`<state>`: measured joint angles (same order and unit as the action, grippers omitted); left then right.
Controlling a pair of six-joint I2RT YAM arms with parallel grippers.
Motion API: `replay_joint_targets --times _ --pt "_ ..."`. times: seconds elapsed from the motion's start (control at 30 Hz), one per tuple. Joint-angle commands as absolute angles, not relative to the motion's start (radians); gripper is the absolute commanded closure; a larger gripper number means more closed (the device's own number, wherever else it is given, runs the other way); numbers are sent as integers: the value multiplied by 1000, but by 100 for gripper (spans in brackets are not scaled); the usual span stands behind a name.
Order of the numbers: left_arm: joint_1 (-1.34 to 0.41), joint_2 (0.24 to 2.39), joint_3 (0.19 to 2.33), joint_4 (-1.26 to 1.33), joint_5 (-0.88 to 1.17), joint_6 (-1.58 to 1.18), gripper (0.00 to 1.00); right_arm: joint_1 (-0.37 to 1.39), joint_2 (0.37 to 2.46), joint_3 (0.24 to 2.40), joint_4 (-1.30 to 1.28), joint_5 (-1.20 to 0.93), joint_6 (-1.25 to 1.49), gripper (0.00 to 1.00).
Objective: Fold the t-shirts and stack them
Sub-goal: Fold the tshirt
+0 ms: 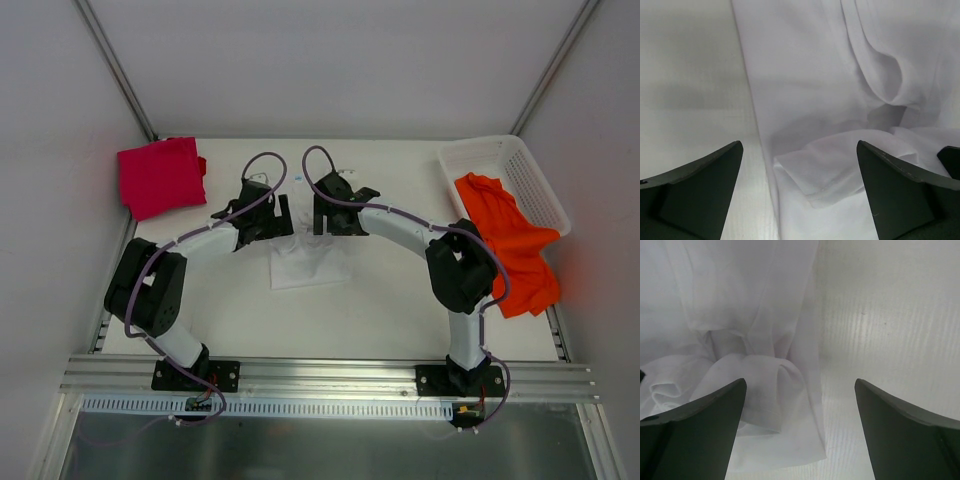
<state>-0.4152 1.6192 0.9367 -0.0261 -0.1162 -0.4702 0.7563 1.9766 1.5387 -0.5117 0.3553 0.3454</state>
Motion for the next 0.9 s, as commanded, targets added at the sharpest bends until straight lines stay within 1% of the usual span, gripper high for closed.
replay_joint_targets --times 0.0,0.13,0.17,0.33,0.43,0.47,0.5,0.53,0.57,0.6,0.63,0.7,0.73,0.77,0.87 --pt "-393 1603 986 -11 -173 -436 1 755 1895 1569 -568 463 330 5" --pt "-391 1543 1002 -35 -190 -428 1 759 1803 1542 -580 532 311 5" --pt "-391 1501 1000 -38 -199 -429 1 767 1781 1539 -578 534 310 5" --pt "-391 1365 928 -51 -212 -483 1 833 1698 1586 -624 541 295 6" --pt "-394 1281 853 -54 -148 -520 1 899 1694 1612 -653 538 310 11" --pt "-399 1247 815 -55 -137 -529 1 929 1694 1606 -653 529 324 18" --pt "-402 1229 796 -58 -124 -535 1 940 1694 1597 -646 513 328 22" --pt "-405 1207 775 -61 -97 -555 1 959 1694 1583 -634 468 339 28" --pt "-413 1174 732 -66 -75 -566 1 966 1689 1542 -627 454 356 40" --pt "-419 1155 709 -66 -52 -583 1 974 1684 1513 -612 445 386 43" --pt "-429 1122 687 -69 -20 -592 1 991 1663 1444 -604 446 397 44" --pt "-492 1085 623 -83 -15 -615 1 1012 1634 1366 -595 472 445 42" --pt "-524 1066 602 -87 -46 -623 1 1017 1615 1323 -586 482 460 40" --pt "-593 1034 562 -92 -70 -633 1 1020 1574 1230 -578 485 477 37" --pt "-664 996 473 -95 -115 -725 1 1022 1488 1054 -511 477 525 34"
